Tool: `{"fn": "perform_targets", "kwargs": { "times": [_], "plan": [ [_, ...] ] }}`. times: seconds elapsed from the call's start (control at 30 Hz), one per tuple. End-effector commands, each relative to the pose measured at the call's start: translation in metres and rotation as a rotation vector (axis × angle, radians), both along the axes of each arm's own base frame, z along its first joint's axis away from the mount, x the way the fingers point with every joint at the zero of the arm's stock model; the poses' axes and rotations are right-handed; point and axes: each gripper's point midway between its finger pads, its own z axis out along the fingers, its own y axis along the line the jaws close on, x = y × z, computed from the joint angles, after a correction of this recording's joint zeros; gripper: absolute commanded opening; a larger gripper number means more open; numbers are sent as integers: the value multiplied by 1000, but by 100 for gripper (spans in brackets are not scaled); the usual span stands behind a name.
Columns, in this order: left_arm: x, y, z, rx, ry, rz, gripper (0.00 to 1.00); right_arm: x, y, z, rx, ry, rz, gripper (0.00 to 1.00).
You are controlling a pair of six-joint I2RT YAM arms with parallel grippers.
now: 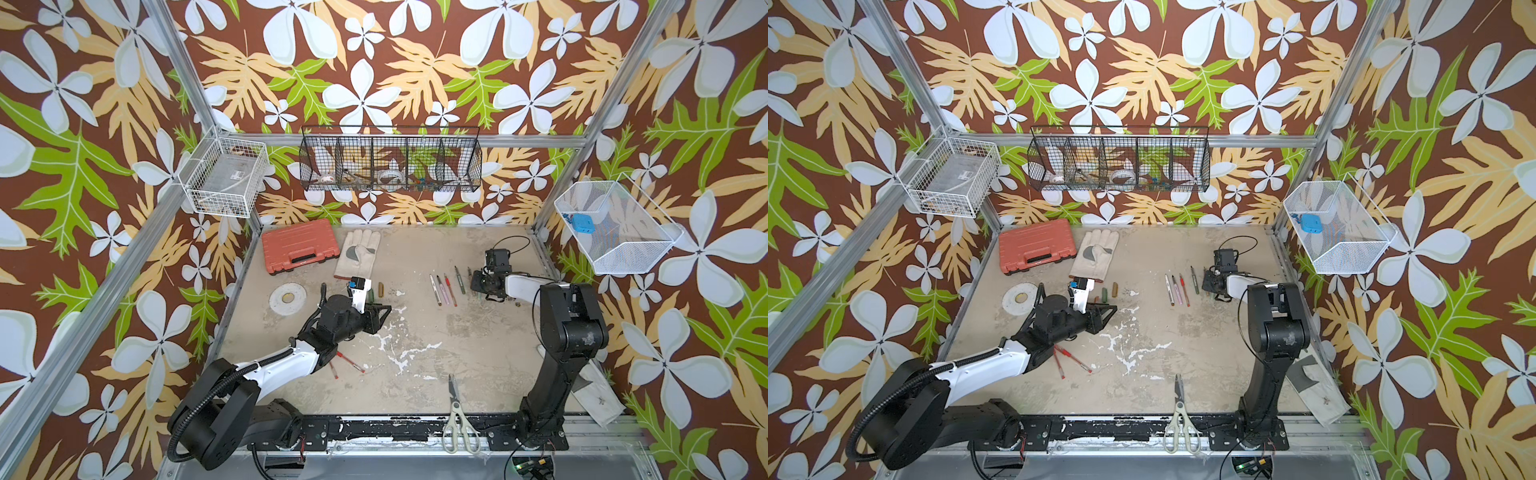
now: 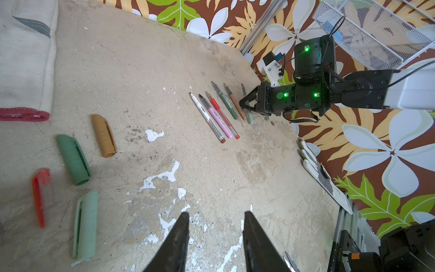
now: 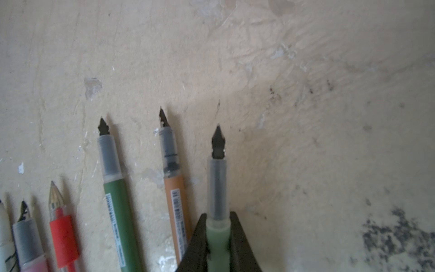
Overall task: Remove pen caps from pens
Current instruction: Place the pen at the top-right of the table, then rotate the pen at the center of the table.
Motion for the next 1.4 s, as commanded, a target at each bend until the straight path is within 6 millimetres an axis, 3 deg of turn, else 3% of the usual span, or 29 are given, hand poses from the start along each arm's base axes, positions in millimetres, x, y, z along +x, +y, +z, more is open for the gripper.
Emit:
{"fn": "perform_targets", "kwargs": {
  "times": [0.0, 0.17, 0.3, 0.43, 0.6, 0.7, 0.83, 0.93, 1.1, 1.37],
  "plan": [
    [1, -3, 12, -29, -32, -10, 40, -12, 0, -11, 9, 60, -11, 20],
    [0, -2, 12, -31, -33, -7, 40, -13, 4, -12, 37, 54, -11, 23],
    [0, -2, 13, -32, -38, -7, 40, -10, 5, 7, 41, 8, -2, 25],
    [-2, -1, 17, -39, -49, -12, 40, -6, 7, 57, 41, -107, 29, 36],
    [-3, 2, 23, -46, -64, 0, 40, -24, 13, 134, 75, -302, 34, 39],
    [-1, 8, 23, -37, -59, 39, 40, -46, 35, 171, 95, -399, 85, 39],
    [4, 25, 23, 4, -26, 142, 40, -80, 88, 199, 167, -471, 232, 40],
    [6, 39, 22, 45, 46, 230, 39, -107, 133, 202, 208, -462, 392, 40],
    [-13, 70, 9, 116, 167, 345, 39, -142, 180, 177, 183, -387, 572, 41],
    [-62, 110, -19, 247, 318, 487, 35, -172, 218, 153, 185, -371, 711, 41]
  ]
}}
